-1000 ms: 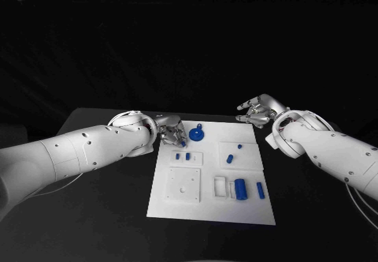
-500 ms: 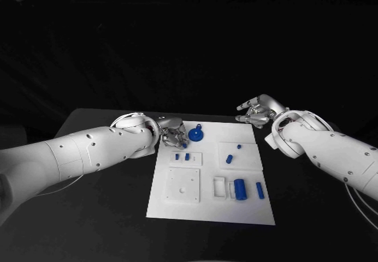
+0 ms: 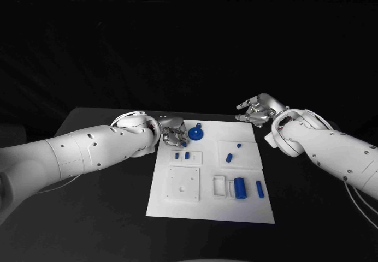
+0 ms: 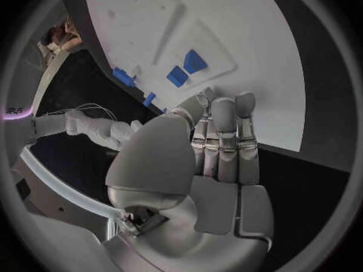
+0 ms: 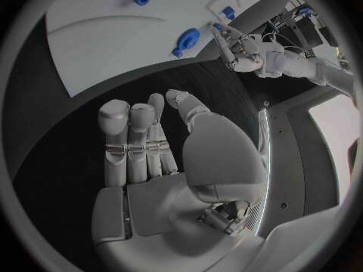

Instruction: Assemble the parts on the task board

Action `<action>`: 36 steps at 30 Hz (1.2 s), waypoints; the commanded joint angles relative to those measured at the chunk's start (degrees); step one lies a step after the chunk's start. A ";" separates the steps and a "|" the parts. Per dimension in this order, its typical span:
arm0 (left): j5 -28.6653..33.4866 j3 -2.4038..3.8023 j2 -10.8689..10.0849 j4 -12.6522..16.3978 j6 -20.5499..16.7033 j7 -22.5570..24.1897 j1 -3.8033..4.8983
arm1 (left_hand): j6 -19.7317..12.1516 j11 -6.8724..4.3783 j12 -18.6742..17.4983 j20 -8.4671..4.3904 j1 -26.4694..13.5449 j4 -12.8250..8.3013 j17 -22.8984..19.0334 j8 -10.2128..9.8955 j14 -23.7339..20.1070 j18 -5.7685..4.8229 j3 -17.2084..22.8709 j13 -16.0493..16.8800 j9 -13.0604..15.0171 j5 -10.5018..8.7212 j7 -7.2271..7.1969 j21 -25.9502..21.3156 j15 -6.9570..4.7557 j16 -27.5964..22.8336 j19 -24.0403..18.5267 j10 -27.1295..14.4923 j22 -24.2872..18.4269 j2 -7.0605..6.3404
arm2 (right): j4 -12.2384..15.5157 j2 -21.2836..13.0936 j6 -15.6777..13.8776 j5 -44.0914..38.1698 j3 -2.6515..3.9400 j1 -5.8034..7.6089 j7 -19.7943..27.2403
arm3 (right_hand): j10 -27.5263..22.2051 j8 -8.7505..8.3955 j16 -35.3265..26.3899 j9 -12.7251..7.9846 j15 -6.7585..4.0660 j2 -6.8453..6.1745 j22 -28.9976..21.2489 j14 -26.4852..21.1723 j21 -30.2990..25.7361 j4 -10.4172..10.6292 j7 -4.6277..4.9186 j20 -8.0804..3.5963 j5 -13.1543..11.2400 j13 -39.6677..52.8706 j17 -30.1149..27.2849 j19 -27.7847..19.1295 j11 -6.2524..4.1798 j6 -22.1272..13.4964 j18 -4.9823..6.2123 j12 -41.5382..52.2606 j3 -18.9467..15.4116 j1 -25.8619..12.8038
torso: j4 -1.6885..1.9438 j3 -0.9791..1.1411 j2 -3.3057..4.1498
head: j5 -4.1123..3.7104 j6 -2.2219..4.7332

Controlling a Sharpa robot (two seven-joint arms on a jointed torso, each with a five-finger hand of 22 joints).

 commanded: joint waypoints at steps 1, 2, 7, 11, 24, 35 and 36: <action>-2.75 -0.38 -0.03 0.64 1.07 0.21 -0.37 | 1.22 -0.50 0.09 -0.01 -0.25 0.41 0.08 0.17 0.16 0.49 -1.00 0.05 0.15 -0.87 -0.23 0.02 -0.17 0.33 -0.04 0.80 1.03 -0.16 | 0.05 0.03 0.51 -0.06 0.02 -0.06 0.38 | -0.11 -0.08 -0.11 0.07 -0.13 -0.24 4.79 -0.33 -0.18 0.05 0.02 -0.41 0.23 -0.06 -0.08 2.78 -0.30 0.32 0.67 0.22 0.35 -0.15 | -0.03 0.02 0.00 | 0.02 -0.04; -2.84 -0.40 -0.09 0.76 0.76 0.45 -0.37 | 1.47 -0.59 0.11 -0.08 -0.33 0.52 0.11 0.18 0.28 0.40 -1.35 0.06 0.14 -1.13 -0.28 -0.05 -0.24 0.40 0.08 1.00 0.99 -0.25 | 0.02 0.05 0.54 -0.06 0.02 -0.07 0.36 | -0.11 -0.08 -0.11 0.07 -0.13 -0.24 4.79 -0.33 -0.18 0.05 0.02 -0.41 0.23 -0.06 -0.08 2.78 -0.30 0.32 0.67 0.22 0.35 -0.15 | -0.04 0.01 0.00 | 0.06 -0.04; -3.06 -0.44 -0.28 1.10 -0.72 1.30 -0.37 | 1.68 -0.70 0.12 -0.31 -0.02 0.59 0.13 0.17 0.44 0.11 -2.17 0.07 0.04 -1.21 -0.32 -0.45 -0.36 0.42 0.43 1.21 0.97 -0.20 | -0.07 0.15 0.63 -0.06 0.02 -0.08 0.30 | -0.11 -0.08 -0.11 0.07 -0.13 -0.24 4.79 -0.33 -0.18 0.05 0.02 -0.41 0.23 -0.06 -0.08 2.78 -0.30 0.32 0.67 0.22 0.35 -0.15 | 0.01 0.02 0.02 | 0.00 -0.20; -3.12 -0.45 -0.45 1.45 -1.96 1.70 -0.37 | 1.40 -0.79 0.09 -0.33 -0.07 1.10 0.18 0.07 0.55 -0.11 -3.07 0.05 -0.07 -6.98 -0.48 -0.88 -0.42 0.46 0.73 1.02 0.87 0.11 | -0.13 0.21 0.63 -0.06 0.02 -0.11 0.30 | -0.11 -0.08 -0.11 0.07 -0.13 -0.24 4.79 -0.33 -0.18 0.05 0.02 -0.41 0.23 -0.06 -0.08 2.78 -0.30 0.32 0.67 0.22 0.35 -0.15 | -0.01 0.00 0.01 | -0.05 -0.28; -3.15 -0.46 -0.76 2.21 -4.50 1.43 -0.40 | -3.81 -0.57 0.21 -0.27 1.44 1.95 0.19 0.04 0.49 -0.20 -4.30 0.07 -0.34 -6.86 -0.02 -2.13 -0.28 0.31 1.36 0.47 0.97 -0.53 | -0.16 0.27 0.66 -0.06 0.02 -0.17 0.28 | -0.16 -0.09 -0.12 0.07 -0.13 -0.16 4.81 -0.40 -0.18 0.01 0.03 -0.41 0.21 -0.10 -0.11 2.77 -0.28 0.29 0.65 0.29 0.28 -0.20 | -0.02 -0.02 0.00 | -0.04 -0.26; -3.38 -0.46 -0.92 2.10 -3.92 0.27 -0.42 | -5.05 -0.47 0.23 -0.20 1.75 1.85 0.12 0.04 0.36 -0.13 -3.44 0.08 -0.35 -6.53 0.03 -2.41 -0.20 0.13 1.36 0.36 1.08 -1.43 | -0.18 0.19 0.75 -0.06 0.02 -0.20 0.27 | -0.16 -0.09 -0.12 0.07 -0.13 -0.16 4.81 -0.40 -0.18 0.01 0.03 -0.41 0.21 -0.10 -0.11 2.77 -0.28 0.29 0.65 0.29 0.28 -0.20 | -0.01 0.01 -0.01 | -0.01 -0.28; -3.40 -0.46 -0.96 2.10 -3.87 0.24 -0.42 | -5.25 -0.45 0.22 -0.20 1.79 1.79 0.13 0.04 0.33 -0.13 -3.30 0.07 -0.35 -6.48 0.06 -2.42 -0.19 0.13 1.35 0.38 1.10 -1.59 | -0.18 0.18 0.75 -0.06 0.02 -0.20 0.27 | -0.16 -0.09 -0.12 0.07 -0.13 -0.16 4.81 -0.40 -0.18 0.01 0.03 -0.41 0.21 -0.10 -0.11 2.77 -0.28 0.29 0.65 0.29 0.28 -0.20 | -0.02 0.01 -0.01 | -0.02 -0.30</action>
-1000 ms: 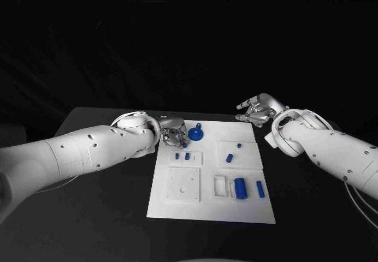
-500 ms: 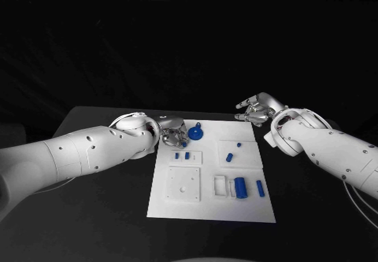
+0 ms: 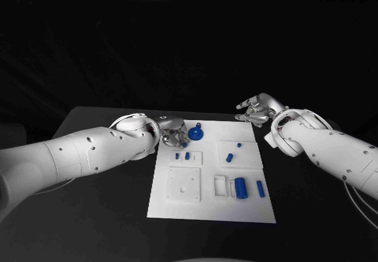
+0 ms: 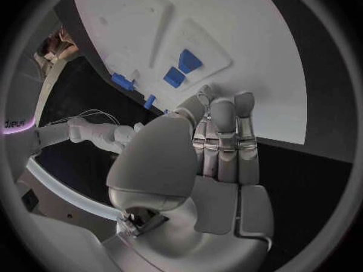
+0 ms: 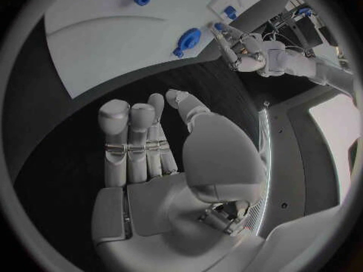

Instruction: Assemble the parts on the task board

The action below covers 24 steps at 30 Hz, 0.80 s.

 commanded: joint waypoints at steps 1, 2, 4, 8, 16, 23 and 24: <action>-0.37 0.03 0.01 0.22 -0.15 -0.13 -0.04 | -0.83 0.16 0.21 0.12 0.13 -0.02 -0.03 -0.12 0.10 0.21 0.57 -0.05 -0.06 0.37 -0.09 -0.27 0.05 -0.10 0.20 -0.22 1.11 -0.81 | 0.02 -0.03 0.66 -0.08 0.01 -0.04 0.31 | -0.05 -0.09 -0.12 0.06 -0.13 -0.16 4.81 -0.40 -0.18 0.01 0.01 -0.41 0.21 -0.05 -0.03 2.77 -0.17 0.48 0.65 0.29 0.28 -0.20 | 0.01 0.01 -0.01 | -0.01 -0.07; -0.38 0.03 -0.03 0.22 -0.16 -0.13 -0.04 | -1.13 0.16 0.22 0.12 0.10 -0.02 -0.03 -0.13 0.09 0.22 0.63 -0.05 -0.07 0.37 -0.10 -0.29 0.04 -0.09 0.19 -0.21 1.10 -0.89 | 0.02 -0.05 0.66 -0.08 0.01 -0.04 0.32 | -0.05 -0.09 -0.12 0.06 -0.13 -0.16 4.81 -0.40 -0.18 0.01 0.01 -0.41 0.21 -0.05 -0.03 2.77 -0.17 0.48 0.65 0.29 0.28 -0.20 | 0.00 0.01 -0.01 | -0.02 -0.07; -0.40 0.03 -0.12 0.22 -0.19 -0.14 -0.06 | -1.96 0.19 0.21 0.14 0.14 -0.09 -0.04 -0.15 0.02 0.22 0.75 -0.06 -0.10 0.36 -0.21 -0.32 0.06 -0.14 0.15 -0.28 1.10 -1.12 | 0.01 -0.09 0.66 -0.08 0.01 -0.05 0.33 | -0.11 -0.08 -0.14 0.07 -0.11 -0.18 4.79 -0.46 -0.27 -0.05 0.02 -0.39 0.17 -0.13 -0.05 2.74 -0.15 0.40 0.66 0.22 0.25 -0.12 | 0.00 0.01 0.00 | -0.03 -0.08; -0.42 0.03 -0.29 0.21 -0.21 -0.22 -0.08 | -2.17 0.29 0.21 0.18 0.09 -0.08 -0.04 -0.09 -0.02 0.24 1.07 -0.06 -0.05 0.38 -0.17 -0.36 0.12 -0.15 0.11 -0.50 1.11 -1.47 | 0.01 -0.14 0.64 -0.08 0.01 -0.07 0.35 | -0.13 -0.07 -0.17 0.07 -0.10 -0.18 4.76 -0.51 -0.42 -0.04 0.03 -0.38 0.16 -0.19 -0.07 2.70 -0.14 0.41 0.68 0.16 0.24 -0.13 | 0.00 0.02 -0.01 | -0.07 -0.10; -0.46 0.04 -0.59 0.21 -0.56 -0.71 -0.11 | -2.55 0.37 0.21 0.23 0.15 -0.18 -0.06 -0.09 -0.03 0.30 1.35 -0.06 -0.06 0.37 -0.32 -0.36 0.18 -0.17 0.11 -0.70 1.12 -1.97 | -0.06 -0.23 0.60 -0.08 0.01 -0.19 0.45 | -0.21 -0.08 -0.18 0.07 -0.06 -0.20 4.78 -0.52 -0.37 -0.09 0.04 -0.35 0.13 -0.43 -0.10 2.70 -0.12 0.35 0.67 -0.07 0.25 -0.08 | 0.00 0.00 0.00 | -0.23 -0.33; -0.24 0.07 -1.02 -0.10 -1.95 -0.62 -0.15 | -4.76 1.12 0.15 0.51 0.52 -0.72 -0.17 -0.12 -0.47 0.52 2.02 -0.10 -0.14 0.39 -0.68 -0.39 0.63 -0.43 -0.20 -2.63 1.14 -2.72 | 0.09 -0.41 0.66 -0.08 0.01 -0.33 0.57 | -0.58 -0.09 -0.11 0.07 0.00 -0.27 4.77 -0.18 -0.30 -0.50 0.02 -0.36 -0.03 -3.29 -0.22 2.80 -0.02 0.70 0.46 -2.76 0.72 -0.11 | 0.01 -0.01 -0.01 | -0.39 -0.34; -0.05 0.10 -1.14 -0.14 -2.41 -0.51 -0.17 | -4.92 1.39 0.14 0.60 0.50 -0.72 -0.25 -0.12 -0.68 0.59 2.18 -0.11 -0.14 0.41 -0.62 -0.45 0.80 -0.61 -0.30 -3.42 1.12 -2.81 | 0.23 -0.49 0.90 -0.08 0.01 -0.39 0.57 | -1.03 -0.09 -0.02 0.07 -0.01 -0.30 4.74 0.06 -0.38 -0.60 0.02 -0.41 -0.06 -4.39 -0.23 2.93 0.08 0.85 0.51 -4.00 0.97 -0.08 | -0.02 -0.01 0.01 | -0.42 -0.35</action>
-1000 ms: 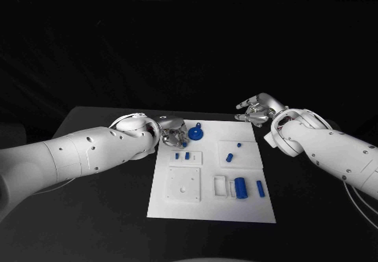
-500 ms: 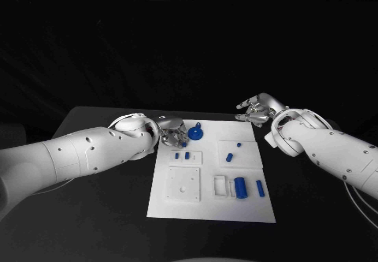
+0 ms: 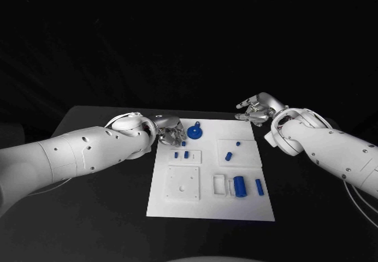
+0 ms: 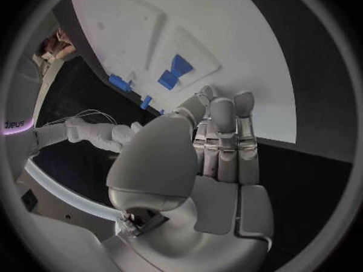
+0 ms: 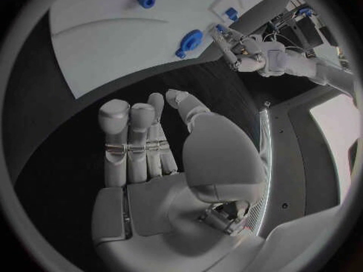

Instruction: Assemble the parts on the task board

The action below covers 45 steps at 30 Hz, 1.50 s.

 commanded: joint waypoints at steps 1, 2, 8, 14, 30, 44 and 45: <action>0.30 0.11 -0.28 -0.08 -2.32 0.20 -0.07 | -0.46 0.67 0.14 0.54 0.12 0.03 -0.33 -0.11 -0.82 0.68 0.66 -0.10 -0.03 0.29 0.09 -0.49 0.73 -0.82 -0.30 -2.25 1.07 -0.72 | 0.43 -0.23 1.17 -0.09 0.02 -0.21 0.57 | -1.84 -0.10 0.10 0.07 0.22 -0.26 4.66 0.65 -0.32 -0.10 0.23 -0.51 -0.19 -2.60 -0.10 3.11 0.22 0.55 0.70 -3.10 0.77 -0.06 | -0.04 -0.04 0.04 | -0.16 0.04; 0.63 0.16 -0.40 -0.16 -2.88 0.34 -0.10 | -0.46 1.37 0.13 0.86 0.18 -0.04 -0.76 -0.11 -1.58 0.89 1.12 -0.12 -0.03 0.44 0.21 -0.83 1.17 -1.73 -0.73 -4.39 0.97 -0.94 | 0.64 -0.41 1.54 -0.10 0.02 -0.33 0.61 | -0.70 -0.05 0.12 0.08 0.40 -0.47 4.47 1.19 -0.42 -0.57 0.33 -0.39 -0.79 -6.79 -0.27 3.27 0.40 0.38 1.10 -6.98 1.52 0.00 | -0.04 -0.05 0.05 | -0.20 0.04; 7.07 0.77 -1.25 -1.15 -6.70 1.43 -0.16 | -0.24 2.24 0.11 1.80 0.25 0.15 -2.24 -0.12 -2.07 2.19 4.24 -0.19 -0.04 1.23 1.18 -1.80 1.73 -4.38 -1.38 -6.66 0.97 -1.50 | 1.24 -1.28 4.32 -0.10 0.03 -0.71 1.16 | 0.96 -0.06 0.27 0.08 1.72 0.86 4.27 0.99 -0.17 -2.81 0.83 0.97 -3.48 -25.72 -0.49 3.11 2.55 1.46 2.15 -23.05 2.39 -0.25 | -0.08 -0.03 -0.04 | -0.48 0.17; 29.86 1.99 -2.34 -4.22 -10.10 4.94 -0.13 | 2.20 2.43 0.15 1.86 -0.42 -0.20 -4.47 -0.07 -4.79 2.35 9.25 -0.17 0.02 5.47 2.73 -2.36 1.74 -9.65 -4.57 -5.72 1.28 -1.85 | 3.35 -3.48 6.54 -0.66 0.03 -0.89 1.82 | 1.61 -0.13 0.45 0.06 2.11 1.48 4.25 0.58 -0.43 -4.84 0.64 1.41 -4.26 -30.55 -0.62 2.96 3.18 3.04 2.24 -26.41 3.14 -0.79 | 0.09 0.16 -0.05 | -0.94 0.61; 57.99 2.88 -7.30 -0.38 -7.83 14.67 -0.09 | 6.93 1.10 0.16 3.61 -1.83 0.52 -14.70 0.04 -7.35 -1.02 0.23 -0.14 0.23 4.77 1.58 -17.21 3.48 -37.48 -10.31 0.12 -7.75 1.56 | 10.44 -6.91 12.28 -14.11 -0.08 -3.34 -2.11 | -0.42 -0.06 0.80 0.10 2.73 1.56 4.25 0.22 -1.08 -6.42 -0.08 2.00 -13.48 -30.70 -1.04 2.89 3.90 4.88 2.34 -29.02 5.36 -1.69 | 0.21 0.08 -0.13 | -2.65 1.25; 62.10 2.96 -8.54 3.32 -8.93 17.59 -0.09 | 5.08 2.07 0.04 5.24 -2.03 -0.45 -16.32 -0.07 -2.50 -1.05 -0.03 -0.18 0.15 5.13 2.15 -23.53 5.17 -57.00 -11.39 -1.95 -11.41 1.86 | 12.65 -6.66 12.54 -21.92 -0.70 -4.79 -6.66 | -1.65 -0.06 1.04 0.11 2.97 0.21 3.84 0.19 -2.06 -3.59 -0.35 2.24 -20.20 -30.70 -1.55 2.98 4.17 4.73 2.45 -29.00 3.98 -1.25 | 0.08 0.05 0.03 | -2.58 1.54; 62.05 2.96 -8.54 3.33 -8.94 17.66 -0.09 | 5.08 2.07 0.04 5.24 -2.03 -0.45 -16.32 -0.07 -2.50 -1.05 -0.03 -0.18 0.15 5.13 2.15 -23.53 5.17 -57.00 -11.39 -1.95 -11.41 1.86 | 12.60 -6.54 12.06 -22.41 -0.81 -4.85 -6.95 | -1.72 -0.06 1.08 0.11 2.98 0.13 3.80 0.22 -2.09 -3.29 -0.34 2.26 -20.56 -30.69 -1.59 3.00 4.21 4.80 2.48 -28.96 3.77 -1.11 | 0.08 0.07 0.03 | -2.53 1.44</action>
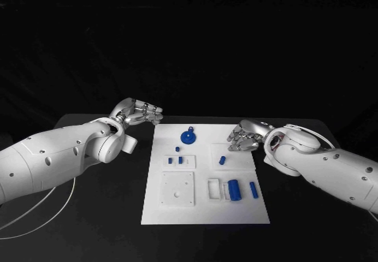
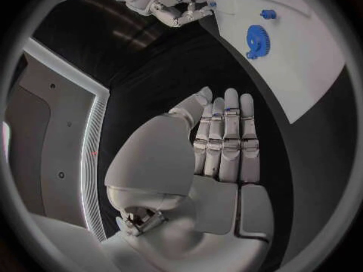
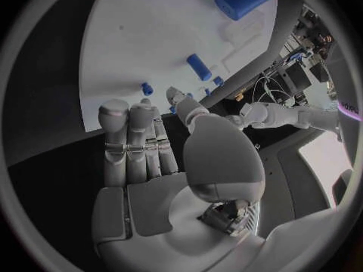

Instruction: Assemble the parts on the task board

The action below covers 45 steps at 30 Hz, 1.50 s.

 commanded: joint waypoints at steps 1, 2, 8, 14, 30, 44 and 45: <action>1.65 0.07 -0.02 0.23 -0.66 2.58 0.05 | -0.49 0.17 -0.23 0.06 0.00 -0.19 0.33 -0.24 0.51 -0.72 -0.12 -0.07 -0.03 0.20 -0.05 -0.08 0.03 -0.89 -0.01 -0.42 -0.28 0.34 | -0.05 0.36 0.04 -4.82 -0.23 -0.21 -2.97 | -0.58 -0.06 0.40 0.07 0.56 -0.62 3.76 -0.03 -0.25 0.65 -0.25 0.43 -0.71 -0.04 -0.14 3.02 -0.04 0.04 0.60 0.03 -0.24 0.22 | -0.08 0.03 0.12 | 0.14 -0.10; 1.48 0.07 -0.02 0.24 -0.73 2.65 0.05 | -0.49 0.17 -0.23 0.06 0.00 -0.19 0.33 -0.24 0.51 -0.72 -0.12 -0.07 -0.03 0.20 -0.05 -0.08 0.03 -0.89 -0.01 -0.42 -0.28 0.34 | -0.14 0.55 -0.70 -5.42 -0.35 -0.30 -3.24 | -1.14 -0.06 0.37 0.07 0.65 -0.80 3.68 -0.07 -0.48 0.82 -0.24 0.48 -1.63 -0.05 -0.22 2.98 0.11 0.14 0.65 -0.04 -0.17 0.56 | -0.05 0.06 0.13 | 0.13 -0.10; -1.02 0.06 -0.02 0.36 -1.15 2.84 0.05 | -0.68 0.21 -0.23 0.03 -0.02 -0.12 0.77 -0.25 0.87 -0.72 -0.19 -0.07 -0.04 0.14 -0.01 -0.03 0.00 -1.45 0.09 -0.60 -0.44 0.30 | -0.54 1.27 -2.87 -7.67 -0.70 -0.65 -4.33 | -2.18 -0.07 0.44 0.06 0.87 -2.05 3.32 -0.09 -0.92 2.20 -0.23 0.75 -3.13 -0.03 -0.82 3.01 0.34 0.28 0.89 0.29 1.85 1.34 | -0.01 0.16 0.11 | 0.23 -0.16; -2.26 0.06 0.00 0.42 -1.06 2.69 0.05 | -0.70 0.22 -0.24 0.03 -0.01 -0.10 0.80 -0.25 0.89 -0.72 -0.19 -0.07 -0.04 0.14 -0.01 -0.03 -0.01 -1.46 0.10 -0.62 -0.44 0.30 | -0.74 1.59 -3.57 -9.37 -1.04 -0.84 -4.52 | -0.90 -0.04 0.61 0.08 0.66 -2.44 3.30 0.11 -0.46 2.18 -0.25 0.58 -3.84 -0.05 -1.07 3.06 0.01 0.71 0.74 0.34 5.63 1.54 | -0.10 0.05 0.09 | 0.25 -0.26; -2.48 0.06 0.03 -0.18 0.25 0.80 0.05 | -0.98 0.31 -0.24 0.27 -0.44 1.67 1.71 -0.27 0.69 -0.80 -0.27 -0.08 -0.02 -0.34 -0.07 -0.14 0.17 -1.65 0.36 -1.06 -3.44 -0.01 | -0.62 2.04 -2.12 -10.73 -1.55 -0.97 -5.21 | 7.13 0.13 0.55 0.54 -1.01 -1.17 3.59 0.65 1.41 -0.30 -1.19 -0.98 1.86 0.43 -1.12 3.15 -2.68 6.32 -0.63 2.04 13.92 2.38 | 0.01 0.03 0.10 | -0.13 -0.18; -2.37 0.06 0.10 -0.62 0.93 -0.60 0.05 | -1.29 0.46 -0.22 0.43 -0.53 2.37 1.89 -0.24 0.29 -0.90 -0.34 -0.06 -0.03 -0.64 -0.03 -0.11 0.37 -1.78 0.18 -1.55 -5.17 -0.33 | -0.08 2.22 -4.54 -11.78 -1.56 -1.19 -5.93 | 9.12 0.03 0.08 1.85 -1.36 0.27 3.97 1.00 2.64 -3.90 -1.90 -1.52 -3.26 2.01 -0.91 3.09 -3.21 9.44 -1.41 2.56 18.69 1.55 | -0.02 0.03 0.10 | -0.23 -0.34; -2.36 0.06 0.11 -0.65 0.92 -0.61 0.05 | -1.27 0.47 -0.23 0.41 -0.39 2.48 1.96 -0.25 0.32 -0.94 -0.35 -0.07 -0.03 -0.57 -0.02 -0.06 0.34 -1.72 0.26 -1.55 -5.72 -0.40 | -0.09 2.23 -4.72 -11.81 -1.55 -1.19 -5.97 | 9.19 0.02 0.07 1.88 -1.35 0.33 4.00 1.02 2.70 -3.93 -1.89 -1.51 -3.80 1.98 -0.90 3.10 -3.19 9.44 -1.41 2.37 18.90 1.56 | -0.01 0.04 0.09 | -0.20 -0.35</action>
